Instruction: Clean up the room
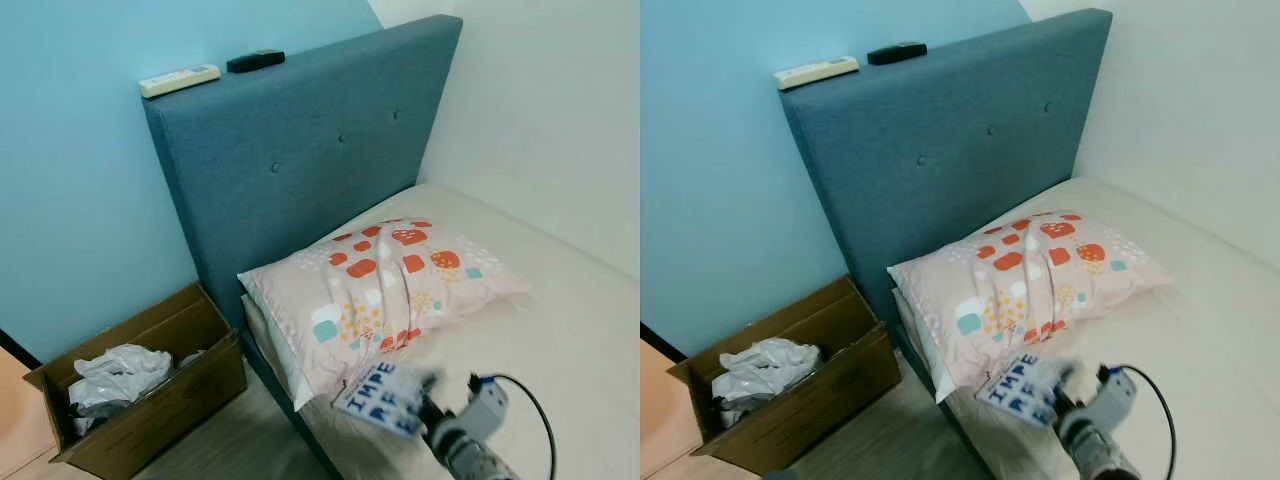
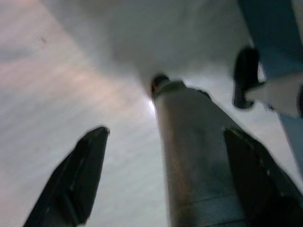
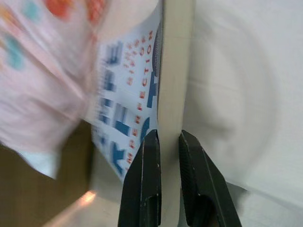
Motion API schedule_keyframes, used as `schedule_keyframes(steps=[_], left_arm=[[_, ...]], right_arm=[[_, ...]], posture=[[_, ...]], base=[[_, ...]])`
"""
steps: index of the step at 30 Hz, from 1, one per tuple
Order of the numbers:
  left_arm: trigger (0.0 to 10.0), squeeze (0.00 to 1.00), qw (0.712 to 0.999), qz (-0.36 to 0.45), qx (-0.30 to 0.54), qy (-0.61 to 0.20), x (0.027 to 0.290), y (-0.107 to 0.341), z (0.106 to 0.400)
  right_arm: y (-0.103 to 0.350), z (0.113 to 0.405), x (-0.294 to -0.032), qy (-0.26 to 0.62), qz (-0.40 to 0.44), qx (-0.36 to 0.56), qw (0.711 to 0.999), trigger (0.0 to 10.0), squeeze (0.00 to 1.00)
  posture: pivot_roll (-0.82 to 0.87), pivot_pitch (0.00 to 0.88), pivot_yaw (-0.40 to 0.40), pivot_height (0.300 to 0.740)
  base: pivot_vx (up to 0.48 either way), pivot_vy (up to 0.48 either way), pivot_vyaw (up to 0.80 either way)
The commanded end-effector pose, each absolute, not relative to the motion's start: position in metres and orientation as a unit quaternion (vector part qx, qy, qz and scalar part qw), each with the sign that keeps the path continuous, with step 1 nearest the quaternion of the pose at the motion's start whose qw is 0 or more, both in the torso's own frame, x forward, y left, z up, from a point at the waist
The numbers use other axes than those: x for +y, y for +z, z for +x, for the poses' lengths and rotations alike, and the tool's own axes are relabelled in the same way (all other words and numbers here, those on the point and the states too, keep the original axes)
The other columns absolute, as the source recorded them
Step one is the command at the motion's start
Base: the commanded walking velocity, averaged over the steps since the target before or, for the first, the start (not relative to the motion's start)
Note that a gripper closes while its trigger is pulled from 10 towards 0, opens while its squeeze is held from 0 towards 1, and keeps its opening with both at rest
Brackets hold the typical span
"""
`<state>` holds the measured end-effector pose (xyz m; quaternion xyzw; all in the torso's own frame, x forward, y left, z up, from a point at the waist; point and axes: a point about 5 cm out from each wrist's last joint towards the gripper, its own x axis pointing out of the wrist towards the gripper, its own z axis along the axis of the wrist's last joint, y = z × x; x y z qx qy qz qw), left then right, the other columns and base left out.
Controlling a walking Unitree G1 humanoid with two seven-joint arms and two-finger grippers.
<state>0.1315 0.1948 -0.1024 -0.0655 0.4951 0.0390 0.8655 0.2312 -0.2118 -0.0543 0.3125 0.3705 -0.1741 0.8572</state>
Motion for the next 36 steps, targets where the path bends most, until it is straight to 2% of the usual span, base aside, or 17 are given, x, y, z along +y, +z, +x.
schedule_keyframes(steps=[1,3,9,11,16,23,29,36], left_arm=[[10.0,0.00,0.855,-0.062,0.514,0.035,0.190,-0.107,0.122],[10.0,0.00,0.857,-0.063,0.510,0.030,0.181,-0.105,0.131],[10.0,0.00,0.860,-0.062,0.506,0.030,0.183,-0.103,0.135],[10.0,0.00,0.863,-0.062,0.501,0.030,0.187,-0.102,0.139],[10.0,0.00,0.865,-0.061,0.497,0.031,0.192,-0.101,0.140],[10.0,0.00,0.866,-0.059,0.495,0.035,0.198,-0.100,0.137],[10.0,0.00,0.865,-0.058,0.497,0.036,0.200,-0.101,0.135],[10.0,0.00,0.863,-0.058,0.500,0.041,0.203,-0.102,0.130]], right_arm=[[-0.058,0.225,-0.212,-0.178,0.292,0.392,0.854,10.0,0.00],[-0.065,0.213,-0.218,-0.189,0.226,0.436,0.851,10.0,0.00],[-0.065,0.211,-0.225,-0.201,0.187,0.443,0.853,10.0,0.00],[-0.058,0.217,-0.235,-0.223,0.154,0.420,0.866,10.0,0.00],[-0.050,0.225,-0.244,-0.247,0.124,0.394,0.877,10.0,0.00],[-0.047,0.221,-0.258,-0.294,0.073,0.389,0.870,10.0,0.00],[-0.050,0.217,-0.256,-0.295,0.076,0.399,0.865,10.0,0.00],[-0.057,0.216,-0.239,-0.257,0.093,0.418,0.866,10.0,0.02]], posture=[[-0.01,0.125,0.001,0.726],[-0.01,0.127,0.002,0.726],[-0.01,0.128,0.004,0.726],[-0.01,0.129,0.007,0.726],[-0.01,0.129,0.006,0.726],[-0.01,0.131,0.003,0.726],[-0.01,0.130,0.002,0.726],[0.00,0.128,-0.003,0.726]], base=[[0.000,0.000,0.00],[0.000,0.000,0.00],[0.000,0.000,0.00],[0.000,0.000,0.00],[0.000,0.000,0.00],[0.000,0.000,0.00],[0.000,0.000,0.00],[0.000,0.000,0.00]])
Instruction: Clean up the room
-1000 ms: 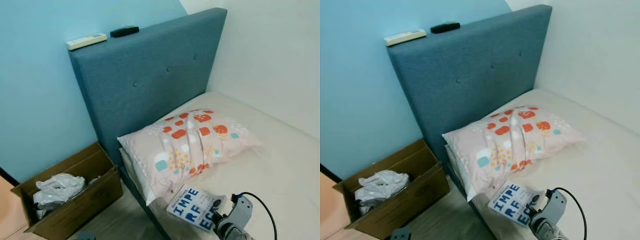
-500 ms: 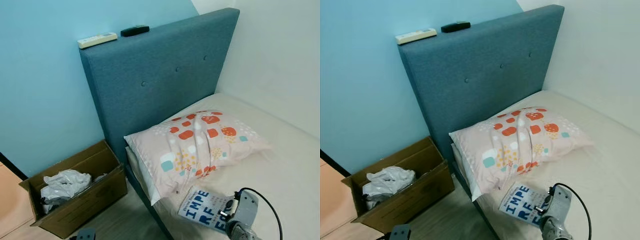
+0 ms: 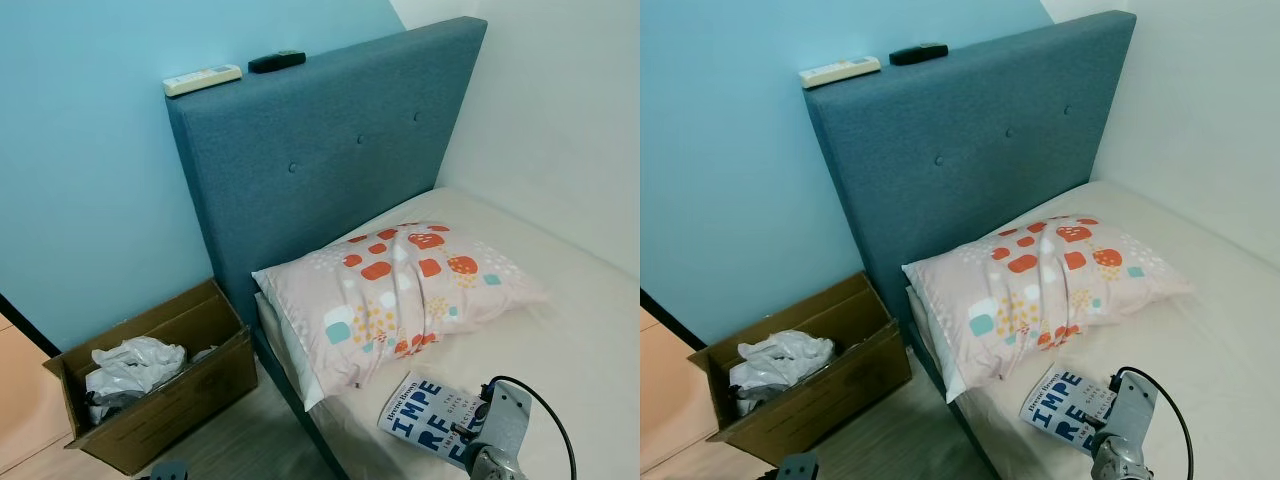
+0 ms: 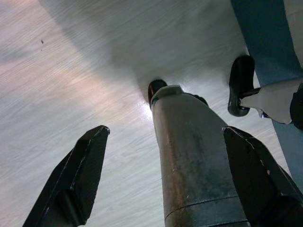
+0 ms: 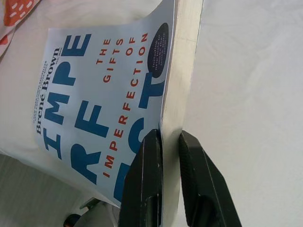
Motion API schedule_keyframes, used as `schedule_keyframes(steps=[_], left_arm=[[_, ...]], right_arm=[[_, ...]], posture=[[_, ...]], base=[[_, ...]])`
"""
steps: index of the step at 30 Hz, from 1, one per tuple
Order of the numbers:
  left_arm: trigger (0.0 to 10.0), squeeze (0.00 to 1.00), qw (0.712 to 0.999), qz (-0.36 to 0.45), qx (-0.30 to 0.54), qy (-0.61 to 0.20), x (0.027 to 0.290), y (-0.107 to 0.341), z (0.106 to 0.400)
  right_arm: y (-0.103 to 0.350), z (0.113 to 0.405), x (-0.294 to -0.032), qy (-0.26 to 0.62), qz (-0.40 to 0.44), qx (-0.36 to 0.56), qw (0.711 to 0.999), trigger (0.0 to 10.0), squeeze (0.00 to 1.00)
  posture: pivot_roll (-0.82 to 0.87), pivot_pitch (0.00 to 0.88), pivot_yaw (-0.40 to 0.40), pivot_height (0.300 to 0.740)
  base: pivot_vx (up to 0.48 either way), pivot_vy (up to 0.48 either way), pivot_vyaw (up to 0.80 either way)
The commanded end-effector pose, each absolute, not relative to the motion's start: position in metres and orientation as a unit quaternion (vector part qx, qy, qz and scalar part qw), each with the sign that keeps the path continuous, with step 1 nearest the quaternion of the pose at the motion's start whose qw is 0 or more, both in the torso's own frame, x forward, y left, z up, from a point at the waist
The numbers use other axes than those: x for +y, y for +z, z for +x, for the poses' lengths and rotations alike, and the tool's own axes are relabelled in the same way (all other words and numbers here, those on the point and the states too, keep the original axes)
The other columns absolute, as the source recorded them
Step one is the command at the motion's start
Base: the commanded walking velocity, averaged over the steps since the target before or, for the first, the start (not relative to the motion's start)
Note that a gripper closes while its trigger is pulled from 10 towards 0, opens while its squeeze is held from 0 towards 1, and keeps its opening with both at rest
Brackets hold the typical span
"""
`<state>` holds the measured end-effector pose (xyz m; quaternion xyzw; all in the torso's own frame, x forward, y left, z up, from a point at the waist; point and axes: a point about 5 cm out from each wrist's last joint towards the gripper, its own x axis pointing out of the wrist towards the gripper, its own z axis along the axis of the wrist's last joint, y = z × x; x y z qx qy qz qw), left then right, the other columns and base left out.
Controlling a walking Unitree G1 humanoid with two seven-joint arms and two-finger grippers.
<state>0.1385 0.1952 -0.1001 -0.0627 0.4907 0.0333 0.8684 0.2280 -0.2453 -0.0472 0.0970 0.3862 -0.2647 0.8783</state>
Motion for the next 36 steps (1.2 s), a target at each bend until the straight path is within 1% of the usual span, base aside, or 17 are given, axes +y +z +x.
schedule_keyframes(steps=[1,2,3,5,13,19,21,23,25,26,27,28,29,30,33,34,36], left_arm=[[10.0,0.00,0.863,-0.058,0.501,0.042,0.204,-0.102,0.129],[10.0,0.00,0.863,-0.058,0.501,0.042,0.204,-0.102,0.129],[10.0,0.00,0.862,-0.058,0.502,0.045,0.207,-0.102,0.127],[10.0,0.00,0.862,-0.058,0.502,0.045,0.207,-0.102,0.127],[10.0,0.00,0.855,-0.055,0.513,0.061,0.234,-0.101,0.109],[10.0,0.00,0.854,-0.054,0.514,0.066,0.242,-0.100,0.106],[10.0,0.00,0.854,-0.054,0.514,0.067,0.243,-0.100,0.106],[10.0,0.00,0.854,-0.055,0.513,0.071,0.245,-0.099,0.106],[10.0,0.00,0.854,-0.055,0.512,0.072,0.245,-0.099,0.107],[10.0,0.00,0.854,-0.057,0.511,0.076,0.245,-0.099,0.108],[10.0,0.00,0.854,-0.057,0.511,0.076,0.245,-0.099,0.108],[10.0,0.00,0.855,-0.058,0.509,0.079,0.245,-0.099,0.110],[10.0,0.00,0.856,-0.062,0.505,0.088,0.244,-0.098,0.114],[10.0,0.00,0.856,-0.062,0.505,0.088,0.244,-0.098,0.114],[10.0,0.00,0.866,-0.080,0.478,0.123,0.237,-0.092,0.142],[10.0,0.00,0.866,-0.080,0.478,0.123,0.237,-0.092,0.142],[10.0,0.00,0.875,-0.089,0.455,0.139,0.235,-0.085,0.161]], right_arm=[[-0.058,0.216,-0.238,-0.253,0.087,0.421,0.867,10.0,0.02],[-0.058,0.216,-0.238,-0.253,0.087,0.421,0.867,10.0,0.02],[-0.058,0.216,-0.238,-0.254,0.080,0.423,0.866,10.0,1.00],[-0.058,0.216,-0.238,-0.254,0.080,0.423,0.866,10.0,1.00],[-0.055,0.215,-0.249,-0.280,0.061,0.420,0.861,10.0,1.00],[-0.050,0.219,-0.253,-0.288,0.058,0.411,0.863,10.0,1.00],[-0.047,0.225,-0.253,-0.288,0.069,0.396,0.869,10.0,1.00],[-0.025,0.257,-0.244,-0.239,0.150,0.297,0.912,10.0,1.00],[-0.018,0.267,-0.239,-0.214,0.176,0.268,0.923,10.0,1.00],[-0.014,0.273,-0.232,-0.185,0.202,0.249,0.929,10.0,0.73],[-0.014,0.273,-0.232,-0.185,0.202,0.249,0.929,10.0,0.73],[-0.010,0.279,-0.225,-0.156,0.220,0.236,0.934,10.0,0.00],[-0.010,0.282,-0.211,-0.101,0.224,0.237,0.940,10.0,0.00],[-0.010,0.282,-0.211,-0.101,0.224,0.237,0.940,10.0,0.00],[-0.024,0.271,-0.161,0.093,0.141,0.295,0.941,10.0,0.00],[-0.024,0.271,-0.161,0.093,0.141,0.295,0.941,10.0,0.00],[-0.043,0.250,-0.147,0.156,0.040,0.357,0.920,10.0,0.00]], posture=[[0.00,0.128,-0.003,0.726],[0.00,0.128,-0.003,0.726],[0.00,0.127,-0.004,0.726],[0.00,0.127,-0.004,0.726],[0.00,0.122,-0.002,0.726],[-0.01,0.116,-0.003,0.726],[-0.01,0.109,-0.004,0.726],[-0.01,0.088,-0.004,0.726],[-0.01,0.085,-0.003,0.726],[-0.01,0.082,-0.003,0.726],[-0.01,0.082,-0.003,0.726],[-0.02,0.073,-0.003,0.726],[-0.03,0.062,-0.002,0.726],[-0.03,0.062,-0.002,0.726],[-0.03,0.040,-0.006,0.726],[-0.03,0.040,-0.006,0.726],[-0.03,0.022,-0.009,0.726]], base=[[0.000,0.000,0.00],[0.000,0.000,0.00],[0.000,0.000,0.00],[0.000,0.000,0.00],[0.000,0.000,0.00],[0.000,0.000,0.00],[0.000,0.000,0.00],[0.000,0.000,0.00],[0.000,0.000,0.00],[0.000,0.000,0.00],[0.000,0.000,0.00],[0.000,0.000,0.00],[0.000,0.000,0.00],[0.000,0.000,0.00],[0.000,0.000,0.00],[0.000,0.000,0.00],[0.000,0.000,0.00]])
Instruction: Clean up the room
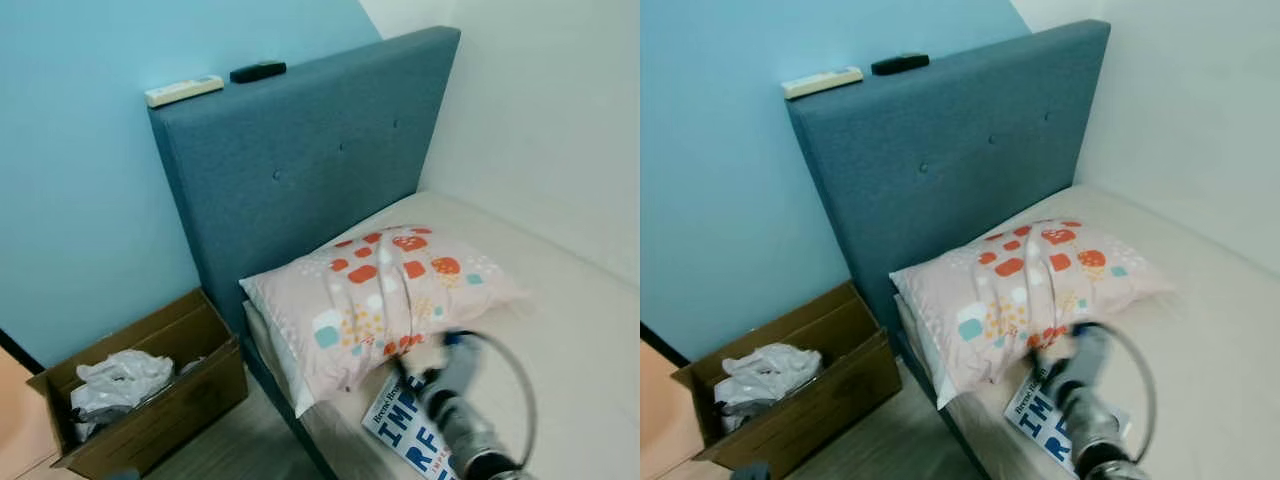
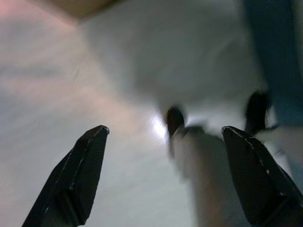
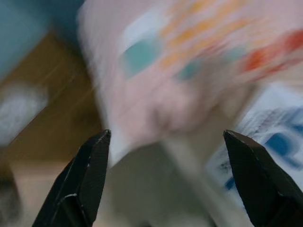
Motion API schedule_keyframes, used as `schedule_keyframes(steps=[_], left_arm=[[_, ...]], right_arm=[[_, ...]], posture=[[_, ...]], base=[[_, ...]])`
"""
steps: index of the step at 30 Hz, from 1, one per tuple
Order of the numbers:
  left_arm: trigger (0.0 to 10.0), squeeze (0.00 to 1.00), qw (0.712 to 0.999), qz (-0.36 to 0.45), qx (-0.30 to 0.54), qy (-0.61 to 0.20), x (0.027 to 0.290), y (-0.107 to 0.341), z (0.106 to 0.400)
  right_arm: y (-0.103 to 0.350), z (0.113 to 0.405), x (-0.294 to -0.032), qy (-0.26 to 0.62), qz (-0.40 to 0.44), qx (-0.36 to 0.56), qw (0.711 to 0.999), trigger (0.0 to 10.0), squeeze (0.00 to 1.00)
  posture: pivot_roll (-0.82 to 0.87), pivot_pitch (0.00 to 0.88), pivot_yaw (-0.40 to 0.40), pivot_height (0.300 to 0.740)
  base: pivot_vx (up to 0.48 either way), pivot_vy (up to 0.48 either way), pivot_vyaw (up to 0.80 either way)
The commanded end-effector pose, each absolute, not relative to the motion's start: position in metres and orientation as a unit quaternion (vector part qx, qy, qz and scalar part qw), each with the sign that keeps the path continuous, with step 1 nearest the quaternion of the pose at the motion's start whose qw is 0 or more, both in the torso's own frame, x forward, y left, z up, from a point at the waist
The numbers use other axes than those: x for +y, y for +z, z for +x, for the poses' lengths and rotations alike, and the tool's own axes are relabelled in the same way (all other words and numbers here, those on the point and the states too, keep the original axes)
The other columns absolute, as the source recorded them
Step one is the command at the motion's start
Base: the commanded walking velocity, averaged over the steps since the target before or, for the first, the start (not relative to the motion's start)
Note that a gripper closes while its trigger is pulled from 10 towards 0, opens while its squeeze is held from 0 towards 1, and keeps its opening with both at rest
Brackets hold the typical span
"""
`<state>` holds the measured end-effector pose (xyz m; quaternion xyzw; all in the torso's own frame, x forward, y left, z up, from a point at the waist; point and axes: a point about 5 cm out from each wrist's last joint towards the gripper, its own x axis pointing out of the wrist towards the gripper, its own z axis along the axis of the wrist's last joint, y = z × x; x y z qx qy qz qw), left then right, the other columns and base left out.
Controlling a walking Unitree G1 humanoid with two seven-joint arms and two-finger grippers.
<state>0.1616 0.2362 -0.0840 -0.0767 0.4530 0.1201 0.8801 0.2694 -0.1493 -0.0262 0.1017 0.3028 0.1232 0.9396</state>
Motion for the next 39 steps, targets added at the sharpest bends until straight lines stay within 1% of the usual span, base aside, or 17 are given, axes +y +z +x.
schedule_keyframes(steps=[1,2,3,4,5,7,10,11,13,17,24,32,39], left_arm=[[10.0,0.00,0.875,-0.089,0.455,0.139,0.235,-0.085,0.161],[10.0,0.00,0.879,-0.091,0.445,0.144,0.235,-0.082,0.169],[10.0,0.00,0.879,-0.091,0.445,0.144,0.235,-0.082,0.169],[10.0,0.00,0.882,-0.091,0.438,0.149,0.236,-0.079,0.174],[10.0,0.00,0.883,-0.091,0.435,0.152,0.237,-0.077,0.177],[10.0,0.00,0.883,-0.091,0.435,0.152,0.237,-0.077,0.177],[10.0,0.00,0.882,-0.094,0.435,0.157,0.236,-0.077,0.178],[10.0,0.00,0.882,-0.094,0.435,0.157,0.236,-0.077,0.178],[10.0,0.00,0.876,-0.092,0.445,0.162,0.234,-0.080,0.173],[10.0,0.00,0.871,-0.092,0.452,0.167,0.234,-0.082,0.169],[10.0,0.00,0.868,-0.094,0.455,0.177,0.236,-0.084,0.165],[10.0,0.00,0.862,-0.093,0.466,0.176,0.234,-0.085,0.162],[10.0,0.00,0.861,-0.093,0.473,0.165,0.227,-0.087,0.162]], right_arm=[[-0.043,0.250,-0.147,0.156,0.040,0.357,0.920,10.0,0.00],[-0.054,0.237,-0.147,0.156,-0.010,0.395,0.905,10.0,0.00],[-0.054,0.237,-0.147,0.156,-0.010,0.395,0.905,10.0,0.00],[-0.063,0.226,-0.155,0.133,-0.044,0.428,0.893,10.0,0.00],[-0.067,0.219,-0.161,0.113,-0.058,0.447,0.885,10.0,0.00],[-0.067,0.219,-0.161,0.113,-0.058,0.447,0.885,10.0,0.00],[-0.069,0.214,-0.185,0.028,-0.019,0.458,0.888,10.0,0.00],[-0.069,0.214,-0.185,0.028,-0.019,0.458,0.888,10.0,0.00],[-0.069,0.212,-0.195,-0.014,0.007,0.455,0.890,10.0,0.00],[-0.068,0.213,-0.196,-0.023,0.019,0.450,0.892,10.0,0.00],[-0.072,0.208,-0.191,-0.005,-0.006,0.463,0.886,10.0,0.00],[-0.074,0.204,-0.191,-0.006,-0.010,0.470,0.883,10.0,0.00],[-0.076,0.201,-0.192,-0.010,-0.010,0.474,0.881,10.0,0.00]], posture=[[-0.03,0.022,-0.009,0.726],[-0.03,0.015,-0.010,0.726],[-0.03,0.015,-0.010,0.726],[-0.03,0.007,-0.013,0.726],[-0.03,0.005,-0.014,0.726],[-0.03,0.005,-0.014,0.726],[-0.03,0.000,-0.019,0.726],[-0.03,0.000,-0.019,0.726],[-0.03,0.000,-0.020,0.726],[-0.02,0.000,-0.026,0.726],[0.00,0.000,-0.039,0.726],[0.00,0.000,-0.036,0.726],[0.00,0.000,-0.039,0.726]], base=[[0.000,0.000,0.00],[0.000,0.000,0.00],[0.000,0.000,0.00],[0.000,0.000,0.00],[0.000,0.000,0.00],[0.000,0.000,0.00],[0.000,0.000,0.00],[0.000,0.000,0.00],[0.000,0.000,0.00],[0.000,0.000,0.00],[0.000,0.000,0.00],[0.000,0.000,0.00],[-0.262,0.000,0.00]])
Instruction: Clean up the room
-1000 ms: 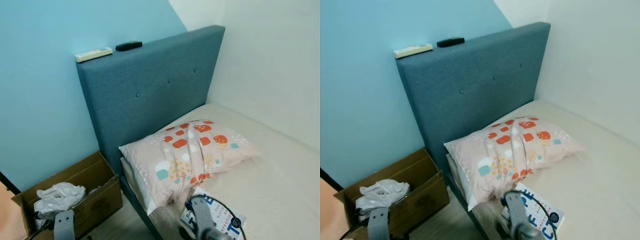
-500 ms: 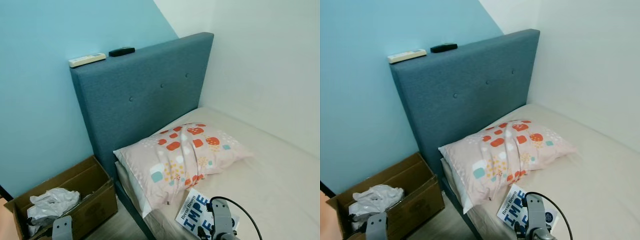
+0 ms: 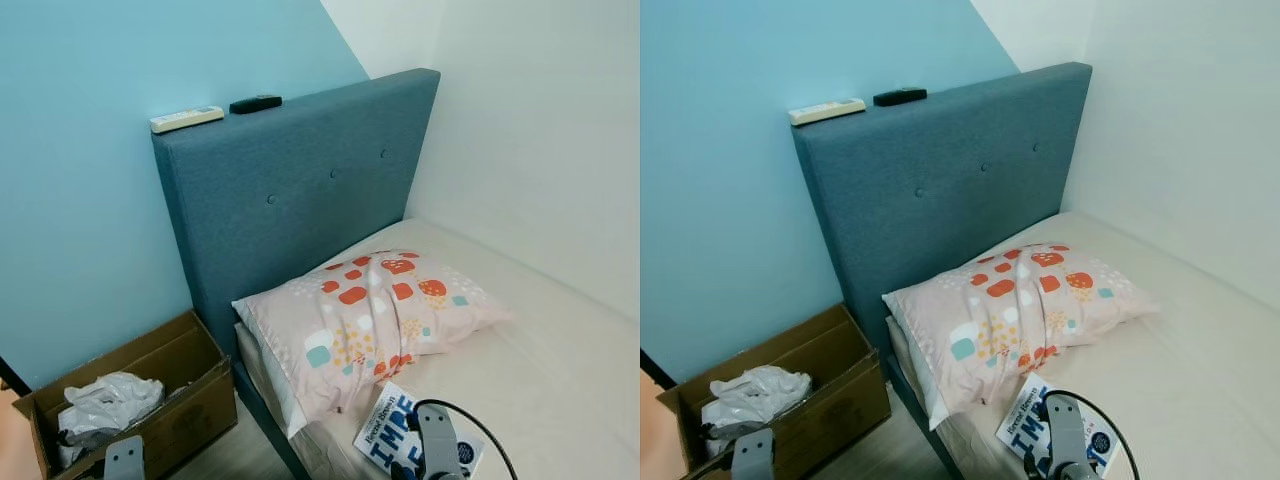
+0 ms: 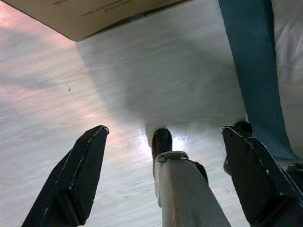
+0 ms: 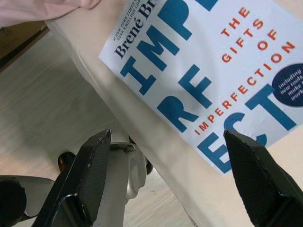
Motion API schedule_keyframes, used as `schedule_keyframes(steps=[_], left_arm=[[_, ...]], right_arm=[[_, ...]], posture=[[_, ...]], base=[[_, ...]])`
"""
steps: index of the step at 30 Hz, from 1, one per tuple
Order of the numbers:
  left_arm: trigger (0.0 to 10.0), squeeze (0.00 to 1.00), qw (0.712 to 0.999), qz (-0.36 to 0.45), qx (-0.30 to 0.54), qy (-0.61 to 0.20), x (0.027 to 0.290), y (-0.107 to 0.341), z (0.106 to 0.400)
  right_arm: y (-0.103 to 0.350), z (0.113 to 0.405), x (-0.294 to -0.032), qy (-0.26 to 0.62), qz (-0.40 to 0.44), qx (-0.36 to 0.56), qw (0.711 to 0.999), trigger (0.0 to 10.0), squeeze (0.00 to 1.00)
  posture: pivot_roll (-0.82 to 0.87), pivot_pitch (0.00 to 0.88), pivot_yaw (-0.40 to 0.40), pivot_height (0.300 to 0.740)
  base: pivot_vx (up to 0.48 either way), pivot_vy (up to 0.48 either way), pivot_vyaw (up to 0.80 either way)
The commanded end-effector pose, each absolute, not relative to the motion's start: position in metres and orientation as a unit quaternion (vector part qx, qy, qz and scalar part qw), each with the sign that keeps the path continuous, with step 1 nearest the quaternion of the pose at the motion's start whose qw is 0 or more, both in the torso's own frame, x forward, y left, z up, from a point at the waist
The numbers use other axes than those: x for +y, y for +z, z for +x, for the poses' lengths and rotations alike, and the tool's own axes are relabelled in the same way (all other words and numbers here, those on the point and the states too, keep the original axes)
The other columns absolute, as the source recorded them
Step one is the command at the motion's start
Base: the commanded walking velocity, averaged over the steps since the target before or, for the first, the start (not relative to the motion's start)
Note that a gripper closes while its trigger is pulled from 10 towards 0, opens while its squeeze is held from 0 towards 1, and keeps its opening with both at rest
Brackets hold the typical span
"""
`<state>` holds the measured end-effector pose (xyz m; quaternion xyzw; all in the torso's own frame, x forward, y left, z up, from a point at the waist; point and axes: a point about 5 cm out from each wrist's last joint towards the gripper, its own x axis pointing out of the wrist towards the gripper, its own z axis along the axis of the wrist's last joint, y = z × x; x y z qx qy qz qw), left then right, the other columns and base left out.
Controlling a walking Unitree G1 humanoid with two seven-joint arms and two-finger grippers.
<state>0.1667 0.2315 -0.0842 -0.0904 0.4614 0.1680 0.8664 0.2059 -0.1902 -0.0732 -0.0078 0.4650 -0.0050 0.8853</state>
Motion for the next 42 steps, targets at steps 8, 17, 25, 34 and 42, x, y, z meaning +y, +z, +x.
schedule_keyframes(steps=[8,17,25,34,42], left_arm=[[10.0,0.00,0.860,-0.090,0.478,0.153,0.221,-0.089,0.162],[10.0,0.00,0.857,-0.085,0.485,0.153,0.225,-0.090,0.157],[10.0,0.00,0.856,-0.083,0.489,0.148,0.224,-0.091,0.154],[10.0,0.00,0.856,-0.077,0.491,0.144,0.226,-0.091,0.154],[10.0,0.00,0.855,-0.074,0.494,0.138,0.225,-0.092,0.153]], right_arm=[[-0.078,0.197,-0.192,0.004,-0.028,0.481,0.876,10.0,0.00],[-0.082,0.188,-0.191,0.006,-0.037,0.493,0.869,10.0,0.00],[-0.085,0.183,-0.190,0.007,-0.041,0.499,0.865,10.0,0.00],[-0.087,0.178,-0.189,0.006,-0.042,0.505,0.862,10.0,0.00],[-0.089,0.175,-0.190,0.004,-0.044,0.509,0.860,10.0,0.00]], posture=[[0.01,0.000,-0.042,0.726],[0.01,0.000,-0.039,0.726],[0.01,0.000,-0.030,0.726],[0.01,0.000,-0.021,0.726],[0.01,0.000,-0.021,0.726]], base=[[-0.262,0.000,0.00],[-0.273,0.000,0.00],[-0.285,0.000,0.00],[-0.309,0.000,0.00],[-0.338,0.000,0.00]])
